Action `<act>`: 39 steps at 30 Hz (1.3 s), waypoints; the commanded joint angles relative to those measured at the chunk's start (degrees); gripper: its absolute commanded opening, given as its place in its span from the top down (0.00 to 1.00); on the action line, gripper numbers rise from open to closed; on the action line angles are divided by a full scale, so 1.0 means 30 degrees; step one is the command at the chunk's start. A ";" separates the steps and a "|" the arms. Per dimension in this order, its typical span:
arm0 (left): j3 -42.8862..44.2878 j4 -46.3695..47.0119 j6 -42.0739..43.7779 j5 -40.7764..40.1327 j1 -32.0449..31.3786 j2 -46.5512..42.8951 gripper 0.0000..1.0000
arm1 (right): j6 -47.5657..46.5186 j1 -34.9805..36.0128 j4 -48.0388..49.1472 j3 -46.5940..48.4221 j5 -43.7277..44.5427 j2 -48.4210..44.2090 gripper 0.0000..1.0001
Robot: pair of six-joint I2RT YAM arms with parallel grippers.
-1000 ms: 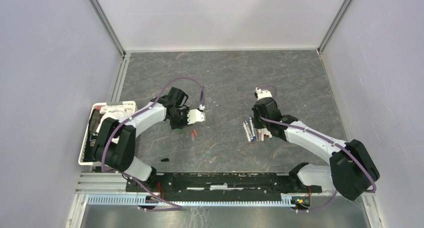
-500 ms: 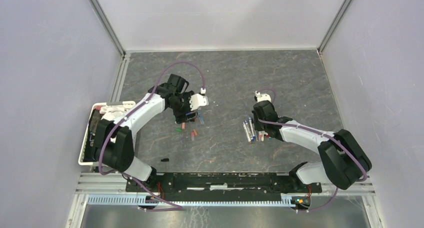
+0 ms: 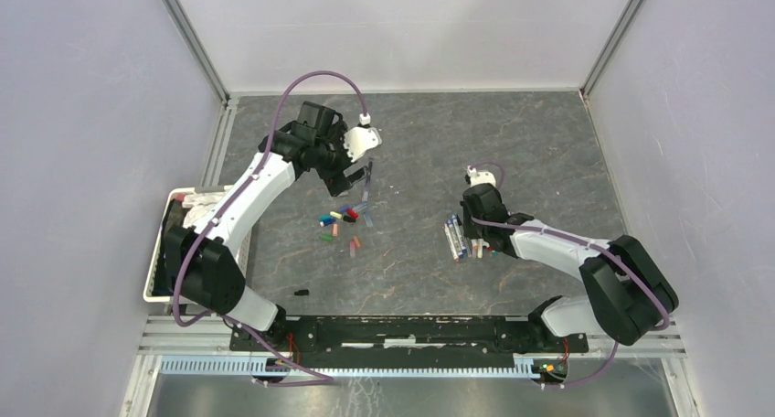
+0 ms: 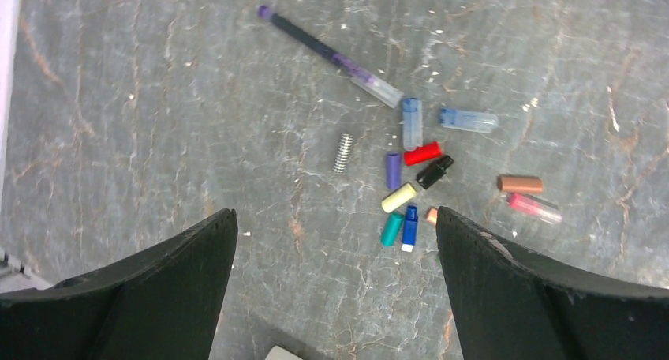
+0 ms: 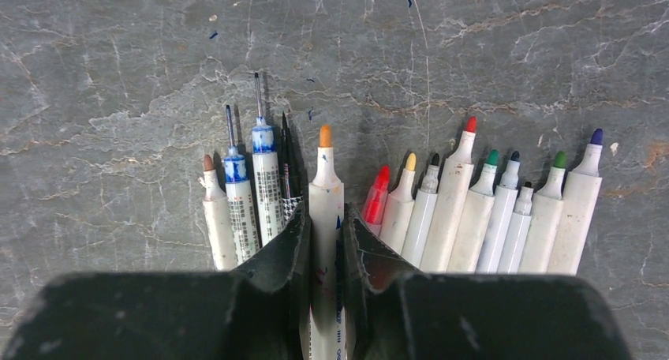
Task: Open the pen caps
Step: Place the pen at the center of the board.
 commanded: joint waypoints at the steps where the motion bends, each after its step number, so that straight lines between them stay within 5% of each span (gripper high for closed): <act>1: 0.0702 0.1759 -0.2814 -0.2470 -0.0049 0.0050 0.00 | 0.0511 -0.0118 0.0479 -0.0011 -0.0032 -0.0922 0.83; 11: 0.3080 0.1908 -0.4907 -0.4469 0.0514 0.2505 0.00 | 0.0503 -0.0099 0.0306 -0.0505 -0.0259 -0.1506 0.81; 20: 0.1482 0.5565 -0.6475 -0.7002 0.0629 0.1159 0.00 | 0.0559 -0.0101 0.0700 -0.0743 -0.0570 -0.1030 0.79; 25: 0.3216 0.2944 -0.6526 -0.4781 0.1180 0.2746 0.00 | 0.0648 -0.0088 0.0947 -0.0772 -0.0863 -0.0832 0.78; 30: 0.1419 0.5290 -0.7207 -0.4652 0.1153 0.1624 0.00 | 0.0694 -0.0094 0.0992 -0.0743 -0.0919 -0.0700 0.76; 39: 0.1255 0.5142 -0.7645 -0.3513 0.1074 0.1985 0.00 | 0.0823 -0.0099 0.0956 -0.0850 -0.0845 -0.0572 0.74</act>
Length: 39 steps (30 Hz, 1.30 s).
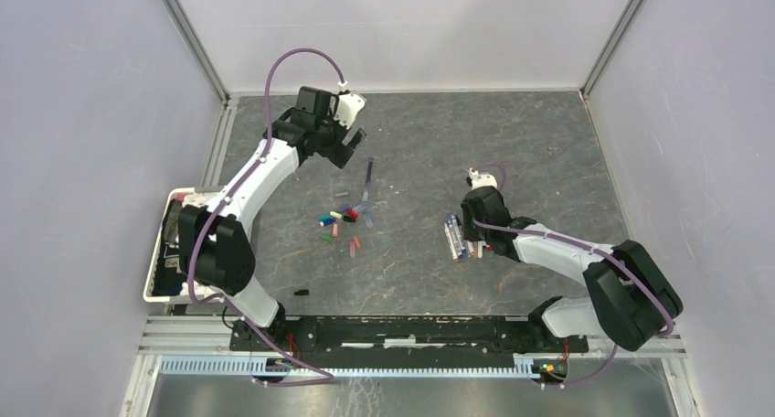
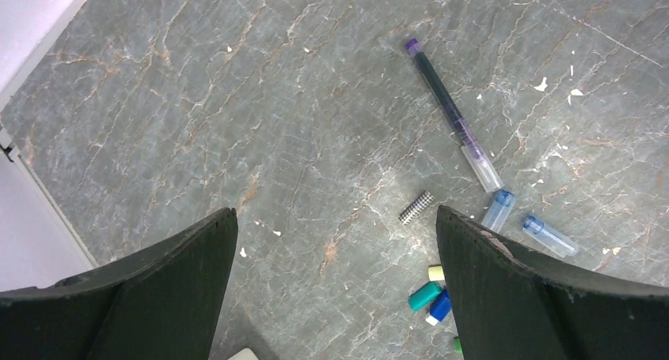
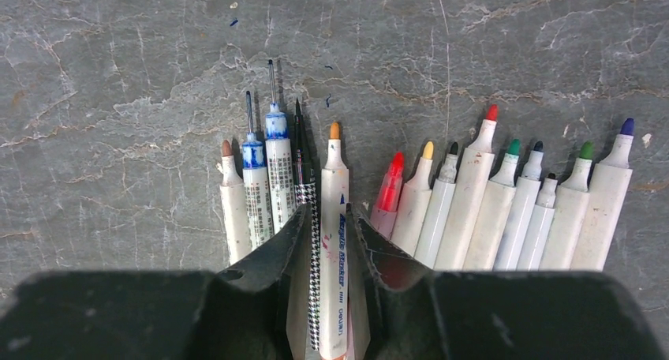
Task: Open the pen caps
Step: Place the pen at the center of the board, then pick up the pen from the center of the board.
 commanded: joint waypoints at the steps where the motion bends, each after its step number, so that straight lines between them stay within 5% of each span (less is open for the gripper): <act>1: -0.0292 0.0952 -0.1035 0.1051 -0.0148 -0.0368 0.00 | 0.0459 -0.0087 0.0579 -0.0276 0.0094 0.0153 0.74; 15: -0.0993 0.1631 -0.3056 0.2586 -0.1783 0.2109 0.01 | 0.1750 -0.0076 0.0480 -0.2162 -0.0477 -0.2156 0.90; 36: 0.0203 0.2113 -0.4788 0.2482 -0.2103 0.7156 0.49 | 0.2253 -0.0066 -0.3214 -0.1022 -0.0940 -1.0183 0.82; 39: 0.0459 0.1964 -0.4730 0.2667 -0.2082 0.7720 0.64 | 0.2067 -0.0082 -0.4148 -0.0738 -0.1129 -1.0540 0.82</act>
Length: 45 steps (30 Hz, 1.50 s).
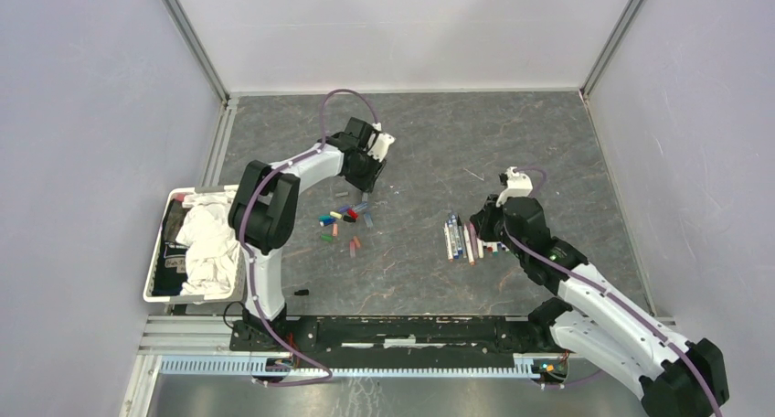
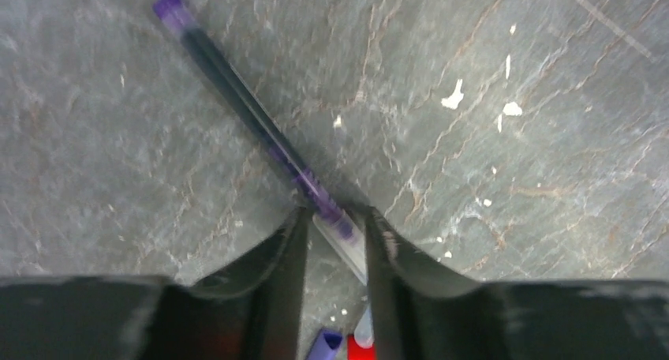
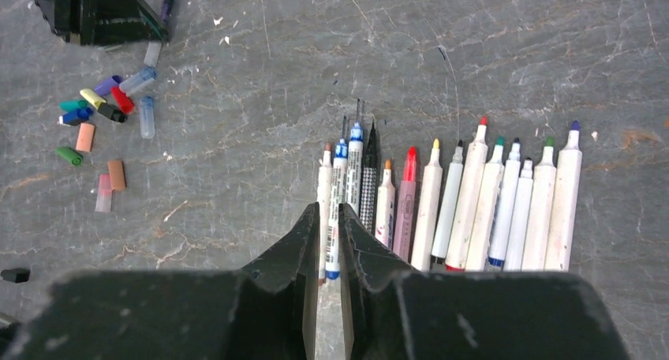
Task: Open the pen caps
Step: Pick up the pen from the center of the board, then open the pen cap from the pen.
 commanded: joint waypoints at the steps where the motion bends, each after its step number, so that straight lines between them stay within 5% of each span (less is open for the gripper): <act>1: 0.1172 0.0357 -0.0770 0.0422 -0.0097 0.0732 0.72 | 0.0039 -0.0078 -0.1699 0.0436 -0.0127 -0.0535 0.82; 3: 0.1436 0.0131 -0.0596 0.0638 -0.0100 0.1202 0.94 | -0.0158 -0.0090 -0.2409 0.0793 -0.0306 -0.0725 0.83; 4: 0.1518 0.0066 -0.0572 0.0849 -0.0085 0.1306 0.97 | -0.0238 -0.0072 -0.2682 0.0974 -0.0307 -0.0806 0.83; 15: 0.4233 -0.3651 0.2442 0.5086 -0.0968 -0.0905 0.98 | -0.1921 -0.0099 -0.2797 0.2674 -0.1715 0.0519 0.80; 25: 0.1883 -0.8517 0.9098 0.9005 -0.2881 -0.6846 0.98 | -0.5785 -0.0643 -0.2821 0.8021 -0.8111 0.4607 0.38; 36: 0.0618 -1.1603 1.3332 1.0066 -0.4612 -0.8682 0.98 | -0.6637 -0.1386 -0.2306 0.7806 -1.9361 0.6866 0.32; 45: 0.0481 -1.1850 1.4226 0.8536 -0.6148 -0.8817 0.98 | -0.6256 -0.1411 -0.1592 0.7001 -2.1680 0.8707 0.31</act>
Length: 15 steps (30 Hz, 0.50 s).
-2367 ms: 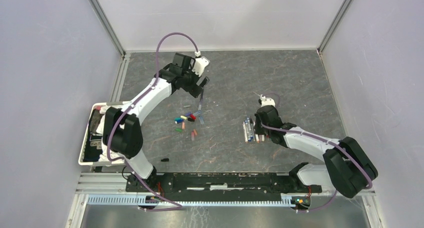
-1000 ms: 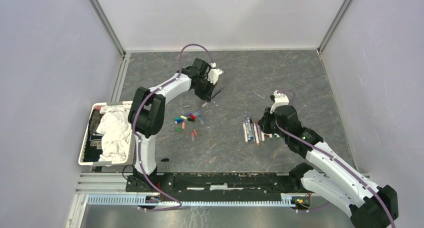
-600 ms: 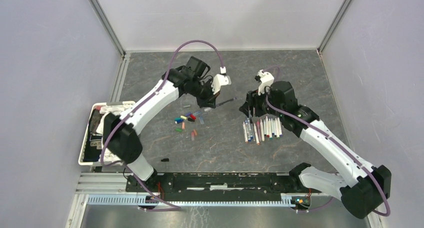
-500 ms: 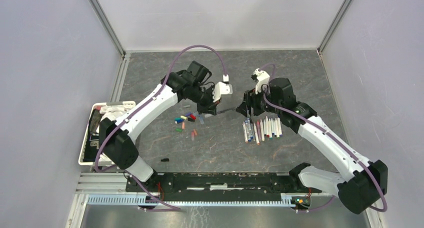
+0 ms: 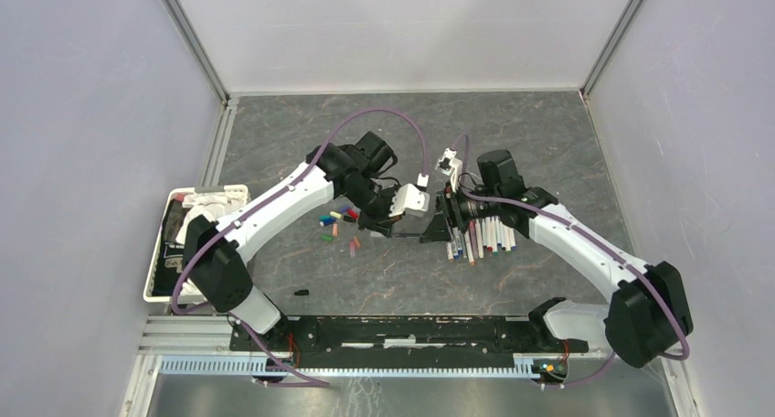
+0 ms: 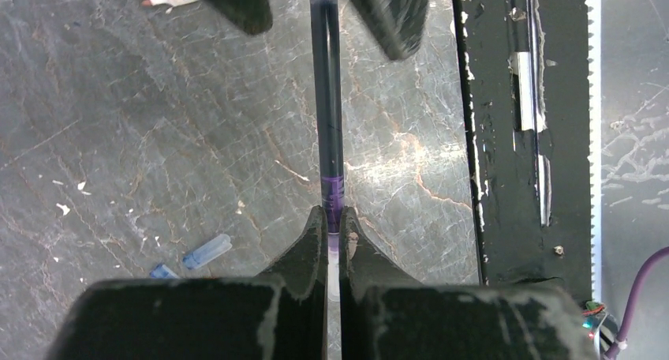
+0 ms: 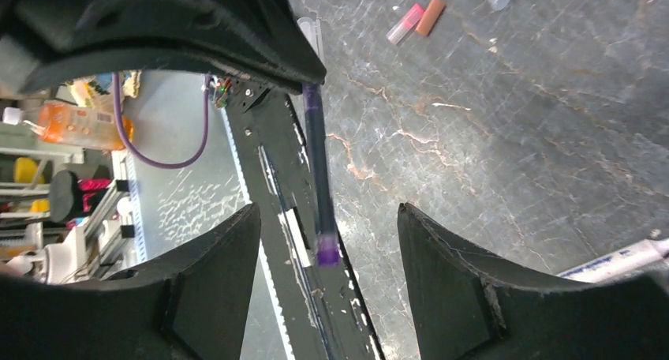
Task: Open the pen caps
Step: Open the pen cap from the pen.
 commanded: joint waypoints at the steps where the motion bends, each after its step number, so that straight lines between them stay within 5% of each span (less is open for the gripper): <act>1: 0.0017 -0.0324 0.1344 -0.0661 -0.0987 -0.0459 0.98 | -0.0146 -0.0055 0.0936 0.0249 -0.1804 0.1012 0.31; 15: 0.0310 -0.0077 0.1441 -0.1847 -0.2371 -0.0315 0.98 | 0.2999 0.0324 0.5654 -0.2386 -0.3146 0.1899 0.33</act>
